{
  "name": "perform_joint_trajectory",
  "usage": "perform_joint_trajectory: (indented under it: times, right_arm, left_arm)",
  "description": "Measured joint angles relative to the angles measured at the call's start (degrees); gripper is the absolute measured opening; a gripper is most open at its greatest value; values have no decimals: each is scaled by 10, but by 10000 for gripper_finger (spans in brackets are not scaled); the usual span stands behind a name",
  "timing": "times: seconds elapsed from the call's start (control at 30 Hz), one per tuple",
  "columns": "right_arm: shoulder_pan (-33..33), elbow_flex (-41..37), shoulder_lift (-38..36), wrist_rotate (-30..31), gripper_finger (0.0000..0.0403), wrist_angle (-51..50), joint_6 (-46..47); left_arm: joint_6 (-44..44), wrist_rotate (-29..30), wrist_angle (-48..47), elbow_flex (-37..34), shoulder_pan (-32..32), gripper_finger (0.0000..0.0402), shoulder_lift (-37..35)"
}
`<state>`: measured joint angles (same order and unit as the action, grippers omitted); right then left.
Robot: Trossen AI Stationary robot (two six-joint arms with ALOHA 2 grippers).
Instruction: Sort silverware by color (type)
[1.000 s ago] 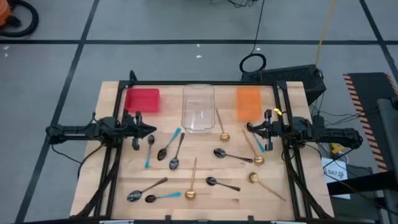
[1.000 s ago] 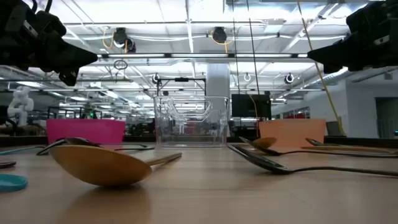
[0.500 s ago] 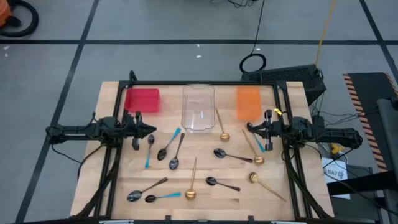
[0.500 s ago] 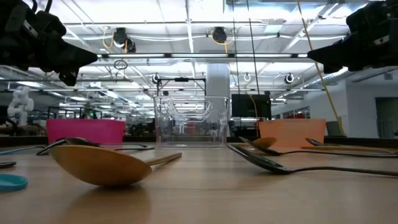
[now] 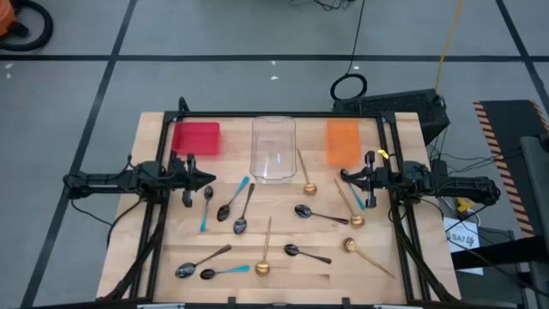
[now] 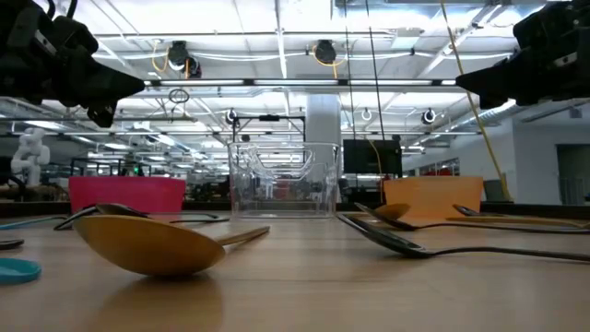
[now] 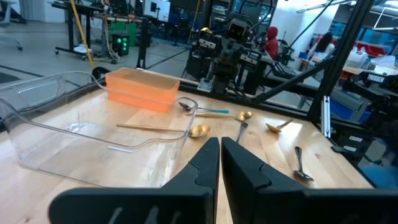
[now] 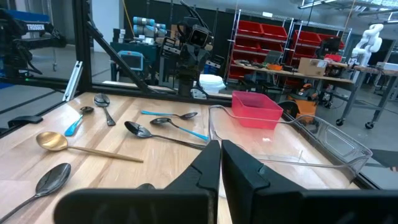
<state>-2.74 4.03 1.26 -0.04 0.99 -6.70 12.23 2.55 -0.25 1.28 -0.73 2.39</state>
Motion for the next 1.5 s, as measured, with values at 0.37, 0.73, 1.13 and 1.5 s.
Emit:
perform_joint_trajectory:
  times: [0.37,0.73,1.13,1.5]
  right_arm:
    - [0,0,0,0,11,0,0]
    - [4,0,6,-48,11,92,252]
    - [8,0,72,95,11,191,214]
    - [9,0,126,106,11,323,208]
  left_arm:
    - [0,0,0,0,0,24,0]
    - [114,0,67,-2,4,24,0]
    - [149,63,140,-1,5,24,6]
    - [238,71,155,-1,5,24,6]
